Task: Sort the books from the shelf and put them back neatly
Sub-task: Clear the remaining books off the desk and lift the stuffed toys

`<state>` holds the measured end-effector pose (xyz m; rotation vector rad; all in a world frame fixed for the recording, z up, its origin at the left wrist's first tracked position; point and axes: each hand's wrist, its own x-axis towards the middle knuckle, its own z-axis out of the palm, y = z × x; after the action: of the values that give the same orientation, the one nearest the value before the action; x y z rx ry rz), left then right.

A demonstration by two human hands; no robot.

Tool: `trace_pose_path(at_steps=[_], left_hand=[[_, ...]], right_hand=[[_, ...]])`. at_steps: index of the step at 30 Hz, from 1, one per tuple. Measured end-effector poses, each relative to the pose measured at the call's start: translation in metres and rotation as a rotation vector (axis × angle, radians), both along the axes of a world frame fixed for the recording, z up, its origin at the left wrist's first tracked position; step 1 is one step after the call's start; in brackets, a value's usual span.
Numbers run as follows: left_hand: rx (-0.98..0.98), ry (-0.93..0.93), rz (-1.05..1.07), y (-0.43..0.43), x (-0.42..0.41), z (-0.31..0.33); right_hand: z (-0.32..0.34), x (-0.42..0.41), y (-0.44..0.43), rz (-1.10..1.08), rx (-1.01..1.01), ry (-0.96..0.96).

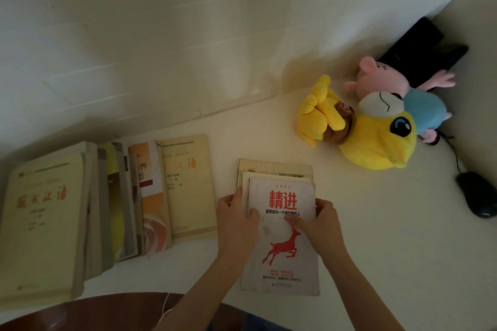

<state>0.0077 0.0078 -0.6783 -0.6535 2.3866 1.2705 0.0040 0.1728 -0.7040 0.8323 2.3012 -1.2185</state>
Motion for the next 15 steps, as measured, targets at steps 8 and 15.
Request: trace_pose_path(at_steps=[8, 15], left_hand=[[0.109, -0.037, -0.189, 0.044, -0.003, 0.018], [0.32, -0.053, -0.352, 0.102, -0.004, 0.021]], right_hand=[[0.003, 0.011, 0.052, -0.192, -0.007, -0.006], [0.013, 0.014, 0.133, -0.328, -0.05, 0.013]])
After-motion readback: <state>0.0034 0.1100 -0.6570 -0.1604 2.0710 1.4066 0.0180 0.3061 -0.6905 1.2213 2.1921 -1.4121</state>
